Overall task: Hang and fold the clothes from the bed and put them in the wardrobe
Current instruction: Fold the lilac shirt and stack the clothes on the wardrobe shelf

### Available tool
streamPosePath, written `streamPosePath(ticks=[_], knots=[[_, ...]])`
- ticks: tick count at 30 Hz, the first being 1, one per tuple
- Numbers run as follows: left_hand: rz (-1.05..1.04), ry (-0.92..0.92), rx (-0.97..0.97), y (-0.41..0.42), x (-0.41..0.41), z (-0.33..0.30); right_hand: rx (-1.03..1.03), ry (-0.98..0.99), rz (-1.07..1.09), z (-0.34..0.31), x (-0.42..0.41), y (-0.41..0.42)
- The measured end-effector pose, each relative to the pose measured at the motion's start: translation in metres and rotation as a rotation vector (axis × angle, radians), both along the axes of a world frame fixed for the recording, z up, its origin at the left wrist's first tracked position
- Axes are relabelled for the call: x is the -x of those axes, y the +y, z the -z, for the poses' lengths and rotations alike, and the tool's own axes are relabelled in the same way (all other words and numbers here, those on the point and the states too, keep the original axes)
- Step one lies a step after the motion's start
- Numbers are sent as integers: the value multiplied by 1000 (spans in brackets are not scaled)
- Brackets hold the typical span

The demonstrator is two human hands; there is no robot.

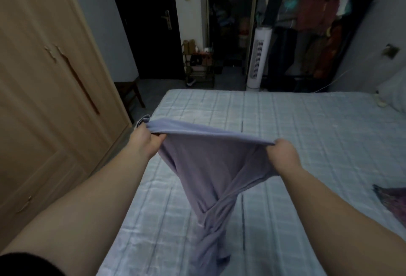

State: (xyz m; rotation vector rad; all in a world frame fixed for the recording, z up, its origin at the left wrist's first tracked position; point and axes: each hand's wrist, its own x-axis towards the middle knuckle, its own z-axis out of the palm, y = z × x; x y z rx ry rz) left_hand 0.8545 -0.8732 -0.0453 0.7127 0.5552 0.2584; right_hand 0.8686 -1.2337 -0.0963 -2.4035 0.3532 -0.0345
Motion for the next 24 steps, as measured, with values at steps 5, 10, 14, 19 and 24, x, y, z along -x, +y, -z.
streamPosePath(ticks=[5,10,14,19,24], knots=[[-10,-131,12,12,-38,-69,72,-222,20,-114,-55,10],[25,-204,25,14,-43,-129,109,-394,55,-183,-47,12],[45,-199,33,23,-13,-140,234,-428,60,-194,-2,9],[54,-55,-88,41,47,-88,428,-194,-28,-152,80,11],[181,209,-225,63,117,24,492,-154,-142,-41,164,7]])
